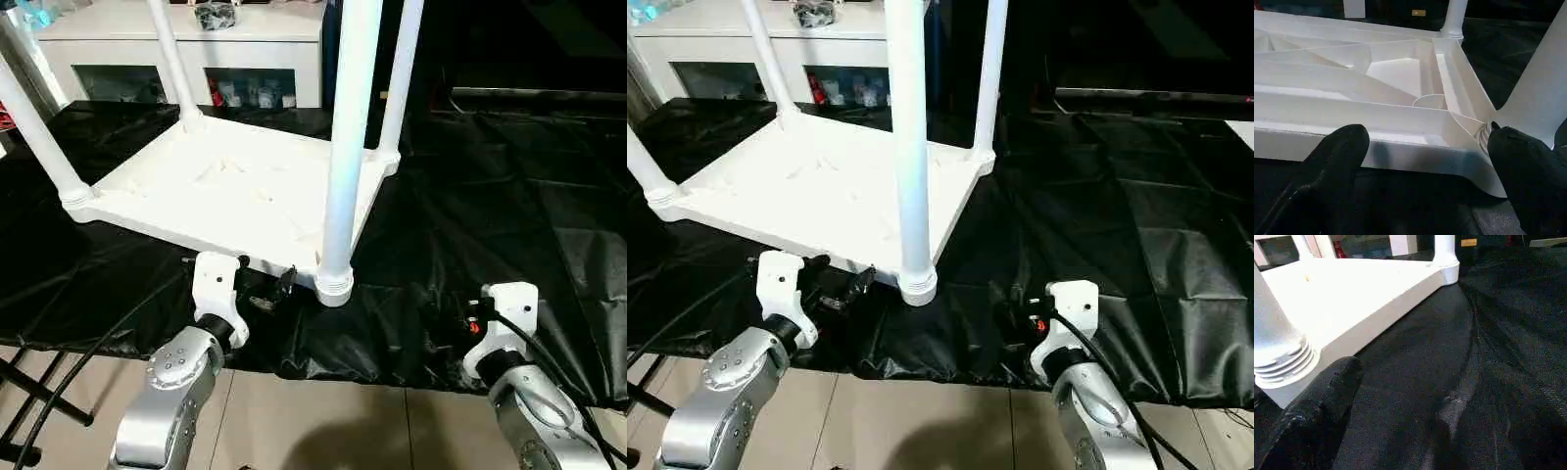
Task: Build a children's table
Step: Rotate table base
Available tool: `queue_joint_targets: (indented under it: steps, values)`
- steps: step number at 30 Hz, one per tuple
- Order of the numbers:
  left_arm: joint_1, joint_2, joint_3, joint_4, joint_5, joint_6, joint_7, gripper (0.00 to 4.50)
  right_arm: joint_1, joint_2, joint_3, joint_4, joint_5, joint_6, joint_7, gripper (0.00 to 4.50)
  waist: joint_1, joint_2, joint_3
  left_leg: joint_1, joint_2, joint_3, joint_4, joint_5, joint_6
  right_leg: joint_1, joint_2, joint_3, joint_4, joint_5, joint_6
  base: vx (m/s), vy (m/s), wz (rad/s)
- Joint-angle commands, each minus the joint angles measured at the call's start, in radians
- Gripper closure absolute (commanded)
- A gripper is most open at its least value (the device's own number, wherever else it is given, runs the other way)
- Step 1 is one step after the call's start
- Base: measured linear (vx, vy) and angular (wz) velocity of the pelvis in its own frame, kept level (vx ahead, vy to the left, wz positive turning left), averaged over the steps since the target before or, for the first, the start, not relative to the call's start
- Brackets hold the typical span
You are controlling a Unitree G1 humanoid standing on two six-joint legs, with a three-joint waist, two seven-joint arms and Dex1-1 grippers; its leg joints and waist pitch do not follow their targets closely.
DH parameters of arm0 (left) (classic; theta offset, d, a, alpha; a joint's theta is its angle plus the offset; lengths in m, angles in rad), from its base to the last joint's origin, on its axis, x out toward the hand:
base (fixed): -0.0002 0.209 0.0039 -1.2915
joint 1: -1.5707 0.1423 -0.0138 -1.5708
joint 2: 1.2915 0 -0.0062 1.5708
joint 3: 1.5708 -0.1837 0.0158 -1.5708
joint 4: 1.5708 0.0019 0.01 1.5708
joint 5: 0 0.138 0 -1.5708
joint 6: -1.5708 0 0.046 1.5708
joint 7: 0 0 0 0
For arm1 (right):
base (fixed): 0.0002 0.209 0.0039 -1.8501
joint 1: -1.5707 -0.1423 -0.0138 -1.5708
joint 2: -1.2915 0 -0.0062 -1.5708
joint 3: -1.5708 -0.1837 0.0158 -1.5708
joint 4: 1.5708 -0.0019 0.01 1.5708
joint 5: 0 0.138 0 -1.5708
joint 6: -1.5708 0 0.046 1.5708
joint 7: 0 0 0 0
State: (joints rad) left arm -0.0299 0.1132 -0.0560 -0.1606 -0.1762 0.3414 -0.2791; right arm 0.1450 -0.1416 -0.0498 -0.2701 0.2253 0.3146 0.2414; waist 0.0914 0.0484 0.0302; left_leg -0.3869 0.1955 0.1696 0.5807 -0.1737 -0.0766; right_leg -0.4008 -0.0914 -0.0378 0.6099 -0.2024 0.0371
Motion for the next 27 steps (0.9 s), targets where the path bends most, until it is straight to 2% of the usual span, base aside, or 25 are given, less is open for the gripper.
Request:
queue_joint_targets:
  steps: [1, 27]
  values:
    - [-0.002, 0.008, -0.001, -0.011, 0.003, -0.001, -0.002, 0.0, -0.004, -0.001, -0.002, 0.0, 0.003, 0.0, 0.0, 0.04, 0.004, -0.012, -0.047, 0.006, 0.014, -0.005, -0.068, -0.252, 0.01, 0.037, -0.025, 0.025, -0.084, -0.197, -0.095, 0.0, 0.0, 0.0]
    - [-0.002, 0.008, -0.001, -0.011, 0.003, -0.001, -0.002, 0.0, -0.004, -0.001, -0.002, 0.0, 0.003, 0.0, 0.0, 0.04, 0.004, -0.012, -0.047, 0.007, 0.014, -0.006, -0.067, -0.252, 0.01, 0.037, -0.025, 0.025, -0.084, -0.198, -0.094, 0.0, 0.0, 0.0]
